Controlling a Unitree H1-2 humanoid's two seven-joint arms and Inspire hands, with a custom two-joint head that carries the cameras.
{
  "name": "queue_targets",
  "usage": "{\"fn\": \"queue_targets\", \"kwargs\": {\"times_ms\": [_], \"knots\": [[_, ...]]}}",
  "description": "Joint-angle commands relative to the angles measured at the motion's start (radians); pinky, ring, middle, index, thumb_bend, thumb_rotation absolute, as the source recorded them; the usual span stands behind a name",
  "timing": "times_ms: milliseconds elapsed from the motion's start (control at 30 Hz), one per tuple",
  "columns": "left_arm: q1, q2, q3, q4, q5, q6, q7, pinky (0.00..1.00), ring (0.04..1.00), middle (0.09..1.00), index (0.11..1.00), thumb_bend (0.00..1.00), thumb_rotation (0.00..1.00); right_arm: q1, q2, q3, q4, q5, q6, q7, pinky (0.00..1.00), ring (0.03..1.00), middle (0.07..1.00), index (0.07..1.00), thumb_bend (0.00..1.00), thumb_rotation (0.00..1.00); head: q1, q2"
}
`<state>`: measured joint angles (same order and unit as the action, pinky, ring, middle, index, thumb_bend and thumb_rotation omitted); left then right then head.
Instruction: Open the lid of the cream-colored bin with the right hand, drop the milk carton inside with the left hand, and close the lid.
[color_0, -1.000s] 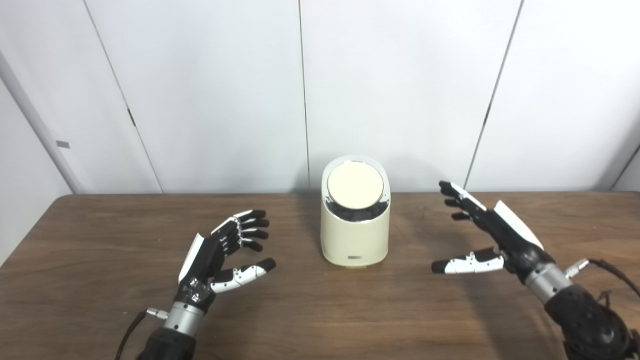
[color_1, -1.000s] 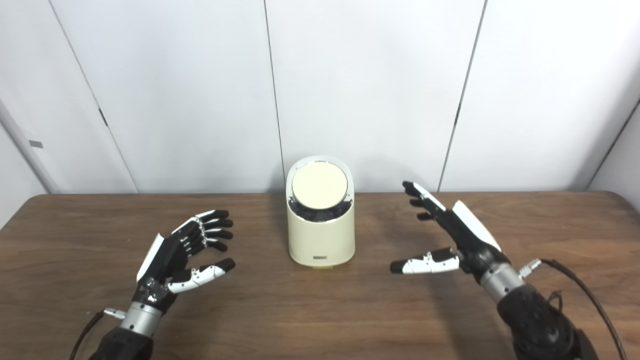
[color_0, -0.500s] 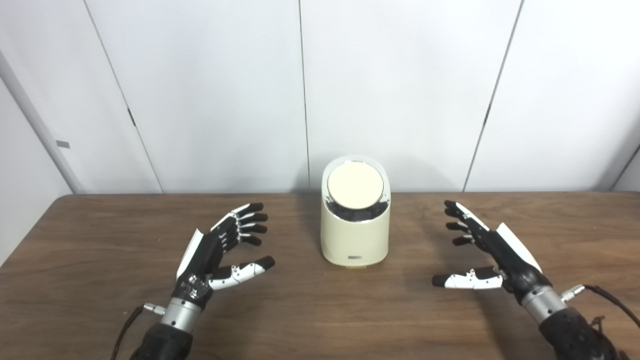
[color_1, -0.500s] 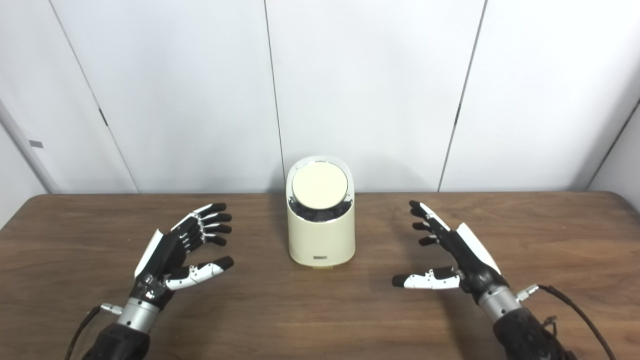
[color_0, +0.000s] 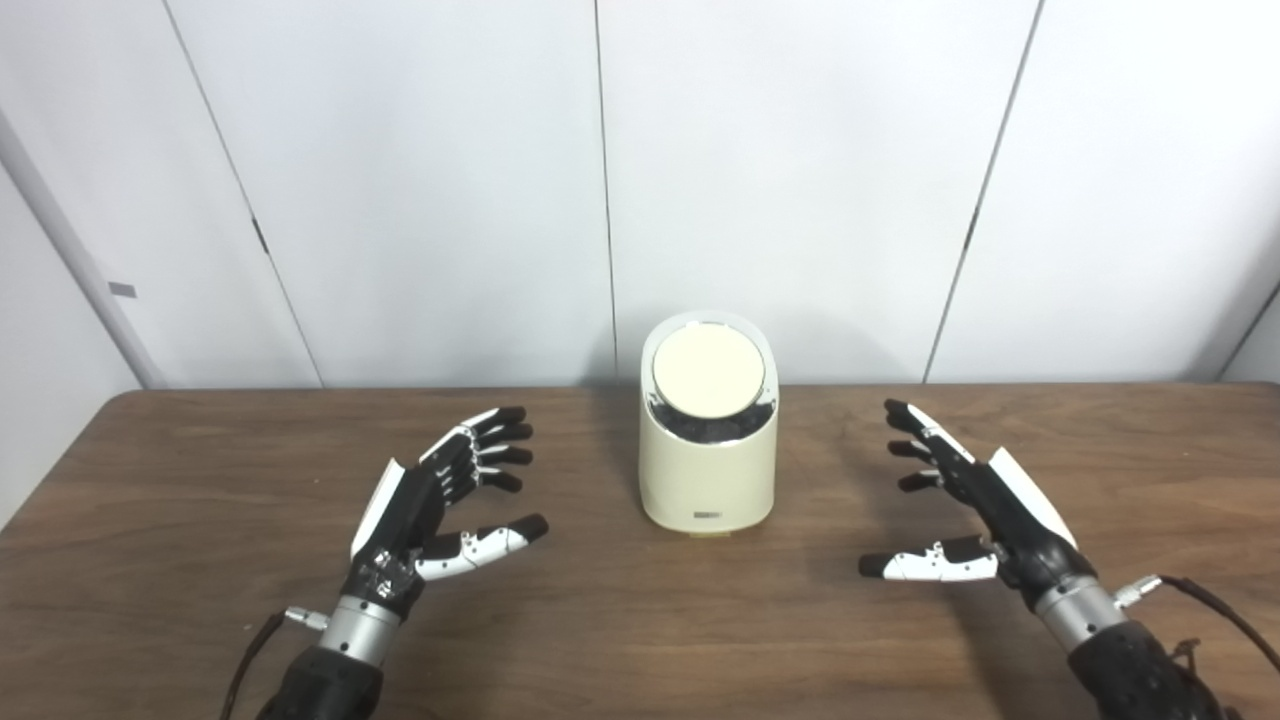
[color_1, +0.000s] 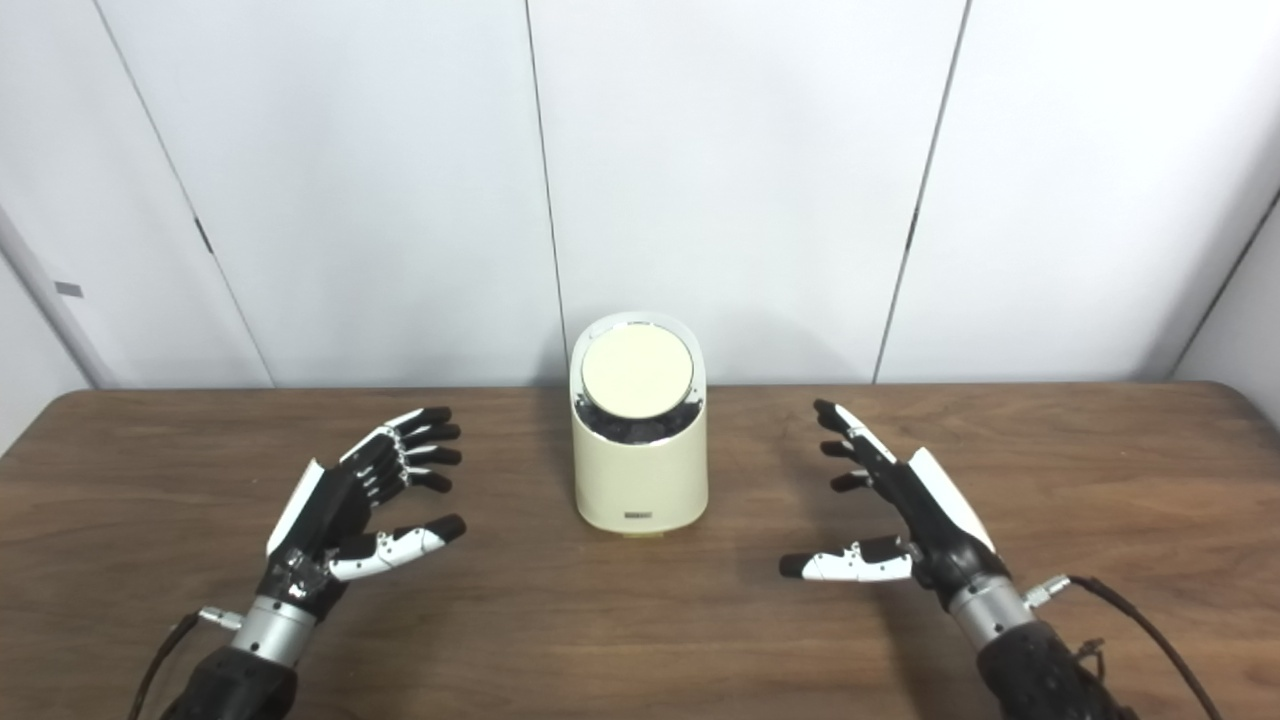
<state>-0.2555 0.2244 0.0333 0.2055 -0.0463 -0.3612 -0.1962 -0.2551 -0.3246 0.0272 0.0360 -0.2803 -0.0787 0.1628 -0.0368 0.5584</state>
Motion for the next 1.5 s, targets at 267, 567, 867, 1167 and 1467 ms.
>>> {"fn": "queue_targets", "kwargs": {"times_ms": [267, 567, 867, 1167, 1467], "knots": [[-0.036, 0.019, 0.006, -0.009, -0.004, -0.035, 0.002, 0.66, 0.742, 0.807, 0.858, 0.74, 0.17, -0.02, 0.001, -0.002, -0.051, 0.001, -0.021, -0.025, 0.78, 0.872, 0.92, 0.929, 0.76, 0.24, -0.006, 0.001], [-0.036, 0.015, 0.006, -0.003, -0.008, -0.038, 0.002, 0.65, 0.744, 0.812, 0.857, 0.75, 0.18, -0.023, 0.002, 0.0, -0.056, -0.005, -0.023, -0.025, 0.76, 0.858, 0.912, 0.923, 0.76, 0.22, -0.006, -0.003], [-0.036, 0.016, 0.005, 0.0, -0.009, -0.037, 0.0, 0.66, 0.748, 0.814, 0.865, 0.74, 0.17, -0.026, 0.004, 0.004, -0.048, -0.005, -0.046, -0.031, 0.73, 0.841, 0.907, 0.917, 0.76, 0.22, -0.008, -0.004], [-0.03, 0.009, 0.003, -0.006, -0.008, -0.026, 0.002, 0.65, 0.749, 0.816, 0.867, 0.76, 0.19, -0.021, 0.005, 0.01, -0.05, -0.013, -0.047, -0.033, 0.71, 0.839, 0.904, 0.917, 0.77, 0.2, -0.008, -0.003], [-0.035, 0.011, 0.003, -0.001, -0.009, -0.021, 0.001, 0.66, 0.768, 0.838, 0.881, 0.76, 0.2, -0.028, 0.005, 0.015, -0.027, -0.026, -0.079, -0.053, 0.69, 0.836, 0.903, 0.915, 0.76, 0.21, -0.007, -0.004]]}}
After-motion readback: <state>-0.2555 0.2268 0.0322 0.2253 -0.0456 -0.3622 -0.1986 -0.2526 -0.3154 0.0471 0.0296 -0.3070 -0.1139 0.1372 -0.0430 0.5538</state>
